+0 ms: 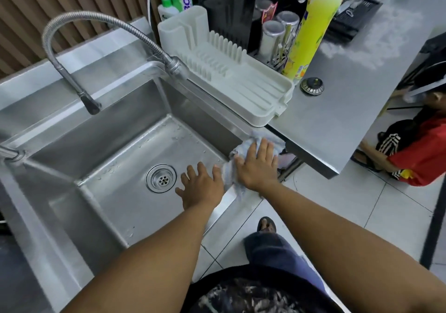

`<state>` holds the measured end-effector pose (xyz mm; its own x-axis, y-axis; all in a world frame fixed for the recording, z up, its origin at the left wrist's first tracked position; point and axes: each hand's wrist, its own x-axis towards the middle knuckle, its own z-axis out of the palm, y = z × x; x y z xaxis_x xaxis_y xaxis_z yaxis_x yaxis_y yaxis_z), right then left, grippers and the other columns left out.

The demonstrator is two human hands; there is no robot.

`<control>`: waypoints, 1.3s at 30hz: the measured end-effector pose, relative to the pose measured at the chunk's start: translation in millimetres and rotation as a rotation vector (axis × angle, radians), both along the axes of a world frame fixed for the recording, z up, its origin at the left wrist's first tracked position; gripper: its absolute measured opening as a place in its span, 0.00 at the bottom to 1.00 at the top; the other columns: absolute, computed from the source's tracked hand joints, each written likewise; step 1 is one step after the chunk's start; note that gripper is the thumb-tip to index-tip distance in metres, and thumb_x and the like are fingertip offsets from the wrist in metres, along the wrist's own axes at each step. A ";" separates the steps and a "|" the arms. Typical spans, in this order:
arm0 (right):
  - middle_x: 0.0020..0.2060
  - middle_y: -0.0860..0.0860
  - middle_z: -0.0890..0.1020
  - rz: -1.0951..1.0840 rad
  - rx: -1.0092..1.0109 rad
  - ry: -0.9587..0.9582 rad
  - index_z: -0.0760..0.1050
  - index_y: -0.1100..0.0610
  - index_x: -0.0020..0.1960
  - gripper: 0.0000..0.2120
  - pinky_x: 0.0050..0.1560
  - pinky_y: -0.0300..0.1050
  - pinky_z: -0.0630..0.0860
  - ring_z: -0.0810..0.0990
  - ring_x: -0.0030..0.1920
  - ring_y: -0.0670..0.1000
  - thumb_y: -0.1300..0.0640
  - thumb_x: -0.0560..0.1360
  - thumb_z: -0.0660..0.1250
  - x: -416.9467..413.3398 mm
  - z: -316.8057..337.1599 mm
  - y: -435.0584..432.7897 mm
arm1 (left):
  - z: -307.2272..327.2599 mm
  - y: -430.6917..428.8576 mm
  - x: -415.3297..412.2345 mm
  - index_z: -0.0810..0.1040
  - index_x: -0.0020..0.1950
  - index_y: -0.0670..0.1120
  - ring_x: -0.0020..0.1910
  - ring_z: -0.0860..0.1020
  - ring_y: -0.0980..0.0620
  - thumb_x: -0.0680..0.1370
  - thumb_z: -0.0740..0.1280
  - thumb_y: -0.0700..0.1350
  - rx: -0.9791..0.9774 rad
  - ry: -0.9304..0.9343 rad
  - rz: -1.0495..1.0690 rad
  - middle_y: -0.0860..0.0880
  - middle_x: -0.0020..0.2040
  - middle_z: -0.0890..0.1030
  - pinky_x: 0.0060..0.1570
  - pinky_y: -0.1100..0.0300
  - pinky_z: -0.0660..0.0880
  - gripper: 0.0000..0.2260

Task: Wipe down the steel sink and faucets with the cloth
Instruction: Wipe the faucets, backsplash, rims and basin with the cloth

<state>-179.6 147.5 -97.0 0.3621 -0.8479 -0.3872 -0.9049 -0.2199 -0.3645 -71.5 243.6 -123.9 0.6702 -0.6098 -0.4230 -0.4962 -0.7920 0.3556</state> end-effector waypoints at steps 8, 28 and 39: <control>0.79 0.62 0.35 0.049 -0.031 0.081 0.37 0.60 0.81 0.37 0.77 0.62 0.34 0.32 0.78 0.62 0.39 0.83 0.45 4.3 1.1 4.9 | -6.0 1.2 1.5 0.61 0.77 0.50 0.77 0.56 0.41 0.80 0.43 0.65 -0.027 -0.031 -0.019 0.45 0.78 0.60 0.70 0.35 0.56 0.30; 0.81 0.57 0.50 0.114 -0.186 -0.137 0.52 0.57 0.81 0.26 0.78 0.52 0.48 0.45 0.81 0.58 0.52 0.85 0.52 -10.9 -1.5 81.2 | 2.0 38.0 4.8 0.75 0.70 0.50 0.74 0.62 0.47 0.83 0.48 0.54 -0.473 -0.021 -0.356 0.46 0.74 0.70 0.69 0.51 0.63 0.23; 0.79 0.64 0.40 0.159 -0.143 -0.027 0.45 0.64 0.81 0.47 0.78 0.55 0.36 0.36 0.79 0.63 0.34 0.72 0.32 -3.5 -6.9 94.1 | -3.7 26.5 17.1 0.65 0.75 0.46 0.73 0.63 0.40 0.83 0.53 0.53 -0.254 0.089 -0.048 0.42 0.74 0.68 0.68 0.47 0.63 0.22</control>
